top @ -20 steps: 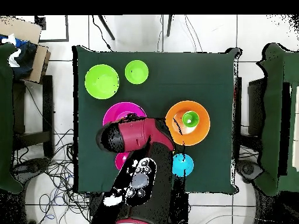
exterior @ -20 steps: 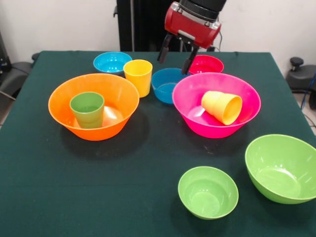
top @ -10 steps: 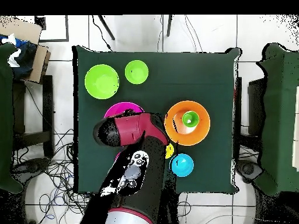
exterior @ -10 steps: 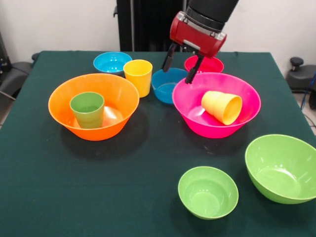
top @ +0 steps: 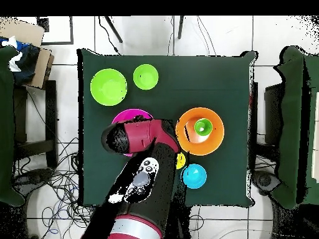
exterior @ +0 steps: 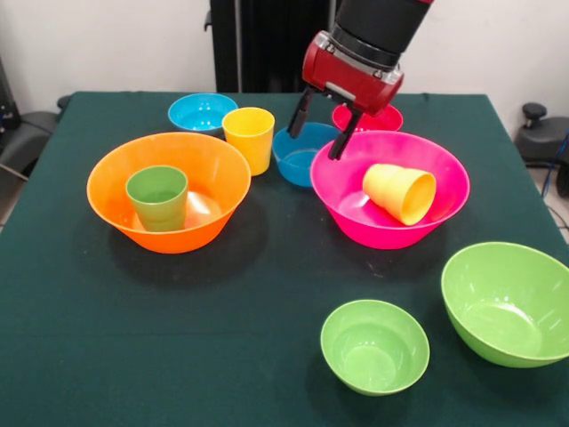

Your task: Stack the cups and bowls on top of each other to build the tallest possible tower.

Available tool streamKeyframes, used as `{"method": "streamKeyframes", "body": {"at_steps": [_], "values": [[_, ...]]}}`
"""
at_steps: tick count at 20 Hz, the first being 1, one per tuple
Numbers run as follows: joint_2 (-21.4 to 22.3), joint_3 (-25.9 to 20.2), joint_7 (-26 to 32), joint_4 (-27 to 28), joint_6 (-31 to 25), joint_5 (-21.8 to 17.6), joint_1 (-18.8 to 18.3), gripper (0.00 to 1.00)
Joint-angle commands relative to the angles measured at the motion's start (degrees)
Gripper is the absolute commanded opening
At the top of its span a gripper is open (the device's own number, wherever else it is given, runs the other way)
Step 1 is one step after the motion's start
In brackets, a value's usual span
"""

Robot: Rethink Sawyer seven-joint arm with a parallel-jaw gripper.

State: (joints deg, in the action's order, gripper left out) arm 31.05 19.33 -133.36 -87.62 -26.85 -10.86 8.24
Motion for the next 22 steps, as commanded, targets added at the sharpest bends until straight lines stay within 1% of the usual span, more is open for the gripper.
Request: {"method": "streamKeyframes", "body": {"at_steps": [1, 5, 13, 22], "values": [[-3.8, -2.4, -7.3, 3.6, -2.8, 2.0, 0.9, 1.00], [-5.2, -2.4, -7.3, 4.2, -1.1, 2.2, 0.8, 1.00], [-8.9, -3.1, -8.3, 7.5, 0.8, 4.0, 1.4, 1.00], [-9.5, -2.8, -7.3, 10.0, -1.2, 5.8, 2.4, 1.00]]}}
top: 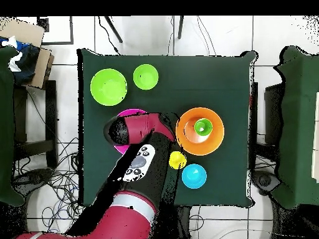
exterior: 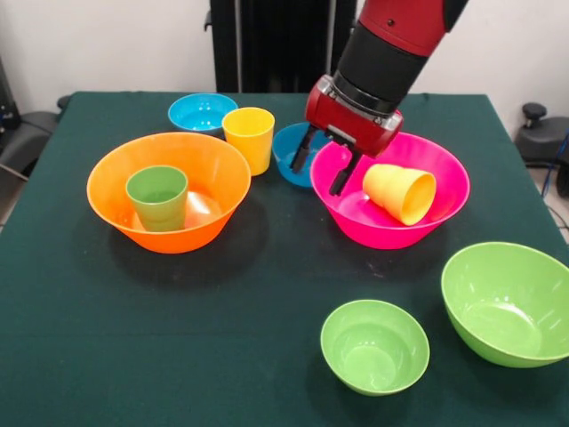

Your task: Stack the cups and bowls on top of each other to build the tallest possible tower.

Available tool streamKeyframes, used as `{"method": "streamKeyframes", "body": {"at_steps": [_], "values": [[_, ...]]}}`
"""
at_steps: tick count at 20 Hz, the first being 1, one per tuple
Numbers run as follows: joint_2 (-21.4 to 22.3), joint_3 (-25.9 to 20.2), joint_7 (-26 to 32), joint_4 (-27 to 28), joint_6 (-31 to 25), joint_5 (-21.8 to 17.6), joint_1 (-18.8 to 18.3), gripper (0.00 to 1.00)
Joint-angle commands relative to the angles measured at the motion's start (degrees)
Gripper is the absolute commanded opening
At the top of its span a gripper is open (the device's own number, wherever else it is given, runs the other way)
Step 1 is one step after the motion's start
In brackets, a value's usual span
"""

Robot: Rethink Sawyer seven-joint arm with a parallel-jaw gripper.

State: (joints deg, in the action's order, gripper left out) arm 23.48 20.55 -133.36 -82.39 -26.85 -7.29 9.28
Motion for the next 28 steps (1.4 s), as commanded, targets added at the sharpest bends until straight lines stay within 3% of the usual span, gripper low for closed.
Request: {"method": "streamKeyframes", "body": {"at_steps": [1, 15, 28], "values": [[-2.0, -4.0, -7.0, 5.0, -1.3, 2.3, 1.3, 1.00], [-2.8, -2.9, -7.7, 4.5, -0.4, 3.1, 2.6, 1.00], [-5.6, -2.0, -7.6, 5.0, 4.1, 2.5, 2.4, 1.00]]}}
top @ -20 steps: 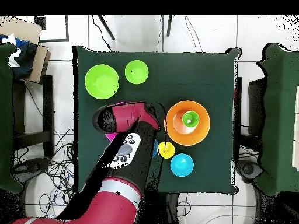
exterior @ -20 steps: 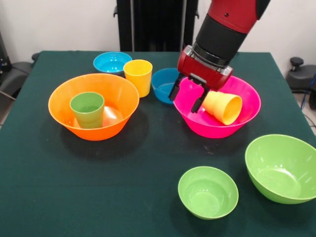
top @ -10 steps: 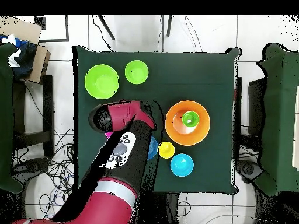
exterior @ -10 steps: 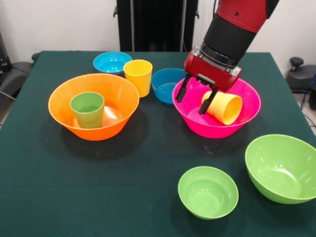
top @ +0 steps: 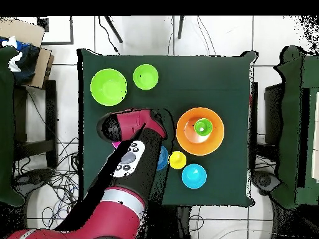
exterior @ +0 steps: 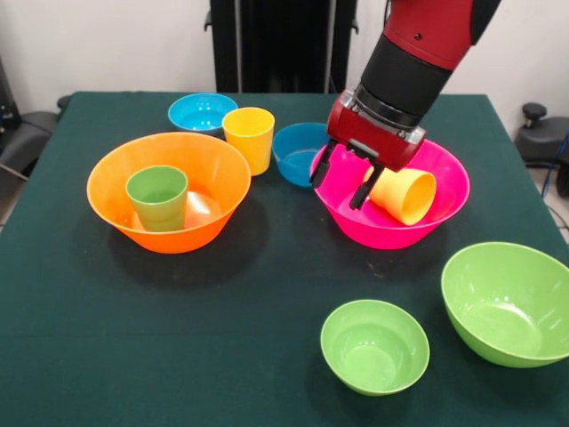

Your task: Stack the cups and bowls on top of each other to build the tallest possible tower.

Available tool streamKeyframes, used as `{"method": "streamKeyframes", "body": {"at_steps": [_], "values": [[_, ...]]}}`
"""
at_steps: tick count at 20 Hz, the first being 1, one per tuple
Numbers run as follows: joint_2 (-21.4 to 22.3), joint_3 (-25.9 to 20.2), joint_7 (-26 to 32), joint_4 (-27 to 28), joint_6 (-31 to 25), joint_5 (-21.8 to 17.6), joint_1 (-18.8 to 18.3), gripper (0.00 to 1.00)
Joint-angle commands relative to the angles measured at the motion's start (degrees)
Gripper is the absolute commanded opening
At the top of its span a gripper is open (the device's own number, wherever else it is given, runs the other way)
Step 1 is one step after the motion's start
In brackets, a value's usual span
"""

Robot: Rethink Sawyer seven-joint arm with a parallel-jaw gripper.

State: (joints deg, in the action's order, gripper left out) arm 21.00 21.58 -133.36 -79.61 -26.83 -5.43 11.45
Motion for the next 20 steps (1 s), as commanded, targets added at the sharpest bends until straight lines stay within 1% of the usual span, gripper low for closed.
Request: {"method": "streamKeyframes", "body": {"at_steps": [1, 6, 11, 17, 20], "values": [[-3.6, -3.0, -7.3, 2.2, 5.0, 0.4, 0.0, 1.00], [-5.2, -3.1, -6.5, 1.8, 8.7, -0.5, -1.1, 1.00], [-5.4, -3.1, -6.0, 2.0, 9.3, 0.2, -0.7, 1.00], [-7.3, -2.4, -6.6, 3.6, 10.7, 0.8, 0.6, 1.00], [-7.7, -2.0, -6.9, 3.5, 11.1, 1.0, 1.1, 1.00]]}}
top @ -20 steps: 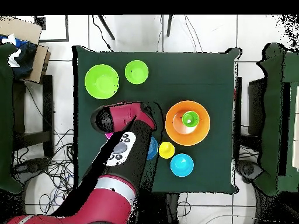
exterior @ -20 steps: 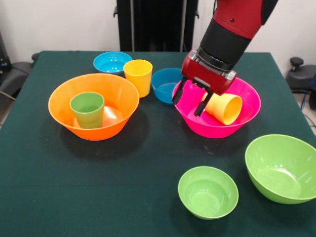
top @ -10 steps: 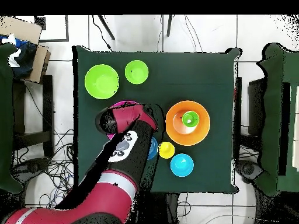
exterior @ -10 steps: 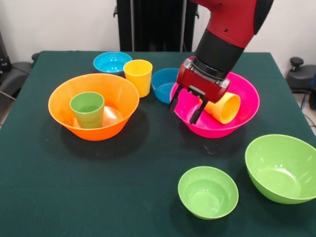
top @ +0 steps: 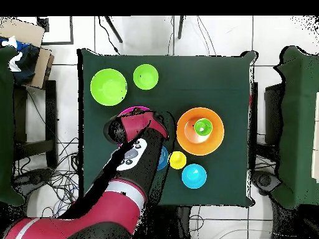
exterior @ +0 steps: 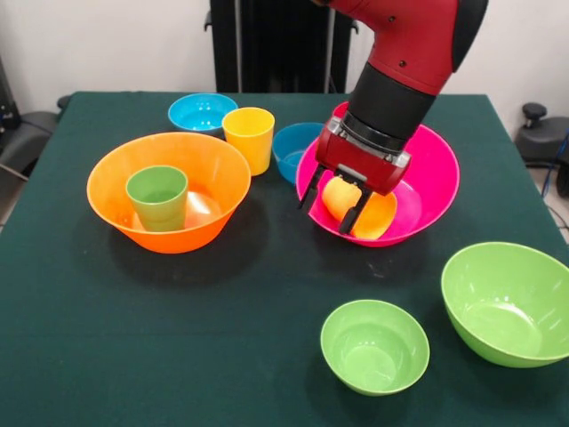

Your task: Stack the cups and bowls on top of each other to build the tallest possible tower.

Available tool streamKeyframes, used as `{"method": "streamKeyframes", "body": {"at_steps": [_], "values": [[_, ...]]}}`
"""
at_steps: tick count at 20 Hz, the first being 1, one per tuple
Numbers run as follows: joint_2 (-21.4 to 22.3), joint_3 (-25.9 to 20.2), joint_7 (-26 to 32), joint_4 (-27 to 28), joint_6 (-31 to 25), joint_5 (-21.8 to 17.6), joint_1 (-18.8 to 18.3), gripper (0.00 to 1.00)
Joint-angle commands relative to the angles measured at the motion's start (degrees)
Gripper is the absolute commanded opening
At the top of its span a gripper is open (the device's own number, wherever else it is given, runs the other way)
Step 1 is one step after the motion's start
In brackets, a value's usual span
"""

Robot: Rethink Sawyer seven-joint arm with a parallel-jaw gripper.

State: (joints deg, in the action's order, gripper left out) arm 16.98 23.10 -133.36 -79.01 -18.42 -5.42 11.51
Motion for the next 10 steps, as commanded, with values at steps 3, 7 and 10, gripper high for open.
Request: {"method": "streamKeyframes", "body": {"at_steps": [3, 7, 10], "values": [[-3.4, -3.2, -7.1, 2.2, 2.7, 1.3, 1.4, 1.00], [-2.8, -3.1, -6.8, 1.5, 2.4, 1.5, 1.5, 1.00], [-2.6, -3.0, -6.8, 1.4, 2.2, 1.5, 1.7, 1.00]]}}
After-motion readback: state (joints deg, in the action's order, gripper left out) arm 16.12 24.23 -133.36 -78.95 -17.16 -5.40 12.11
